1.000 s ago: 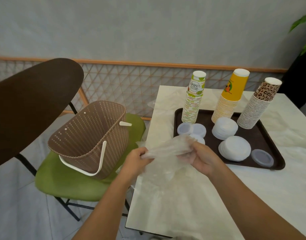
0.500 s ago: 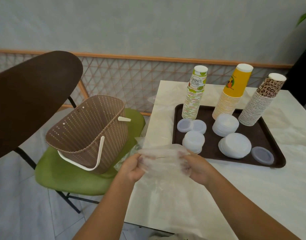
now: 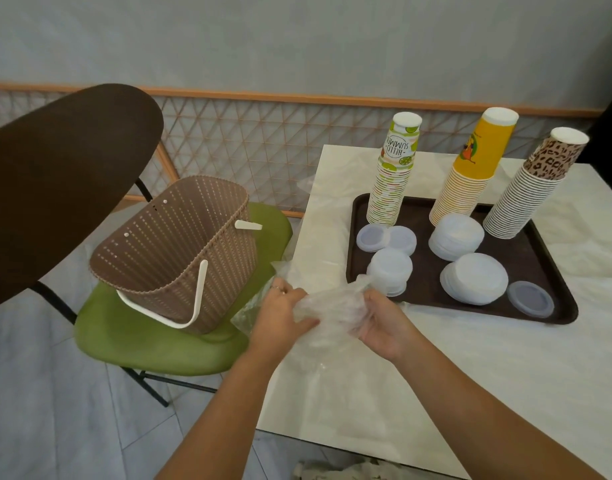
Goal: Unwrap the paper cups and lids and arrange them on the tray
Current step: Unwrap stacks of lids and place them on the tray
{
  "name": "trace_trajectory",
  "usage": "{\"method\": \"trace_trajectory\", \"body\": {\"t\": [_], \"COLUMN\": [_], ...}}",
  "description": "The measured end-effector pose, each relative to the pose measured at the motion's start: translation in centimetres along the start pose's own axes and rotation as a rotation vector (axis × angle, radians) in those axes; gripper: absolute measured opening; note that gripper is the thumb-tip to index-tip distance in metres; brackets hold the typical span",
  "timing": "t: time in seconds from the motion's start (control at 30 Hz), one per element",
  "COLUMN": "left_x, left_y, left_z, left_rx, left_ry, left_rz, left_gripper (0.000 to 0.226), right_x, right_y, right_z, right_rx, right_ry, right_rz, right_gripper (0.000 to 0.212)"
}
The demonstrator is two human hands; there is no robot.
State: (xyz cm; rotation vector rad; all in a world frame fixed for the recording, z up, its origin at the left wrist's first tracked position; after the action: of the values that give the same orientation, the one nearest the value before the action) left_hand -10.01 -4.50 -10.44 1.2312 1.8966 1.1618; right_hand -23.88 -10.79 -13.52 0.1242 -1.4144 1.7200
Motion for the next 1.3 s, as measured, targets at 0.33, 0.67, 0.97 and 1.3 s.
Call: {"method": "trace_trajectory", "body": {"t": [0.33,0.67,0.97,1.3], "left_x": [-0.7,2.0,1.3,1.8], "left_y": [-1.3,-3.9,-3.5,-7.4], "left_z": [0.5,3.1,4.0,5.5], "left_rx": [0.978,0.852,0.793,0.837], "left_ry": [0.535,0.706,0.8,0.939], "left_rz": [0.111,0.147,0.162,0.311], "left_gripper": [0.02,0.051,0.019,0.022], "right_x": [1.3,0.9,0.2,-1.8], "right_y": [-5.3,-2.0,2.2,4.0], "right_z": [2.4,1.5,0.4,-1.1], "right_rx": [0.996,1.446,0.289,0.079], "right_ry": [0.585,0.564,0.119,-0.034], "right_rz": [0.058,-0.199,-0.179,-0.212], "right_gripper": [0.056,0.058,0.023,0.02]}}
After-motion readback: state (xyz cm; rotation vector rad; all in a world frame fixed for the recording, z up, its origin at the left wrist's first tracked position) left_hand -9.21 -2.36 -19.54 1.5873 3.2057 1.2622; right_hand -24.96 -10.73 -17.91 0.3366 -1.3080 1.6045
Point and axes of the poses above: each hand's wrist, its own x-axis away from the middle knuckle, its own y-axis out of the back of the hand, z = x × y, the point moved 7 cm from there along -x, towards the middle knuckle, and after that the axes turned 15 degrees about -x, right-handed, at the moved point
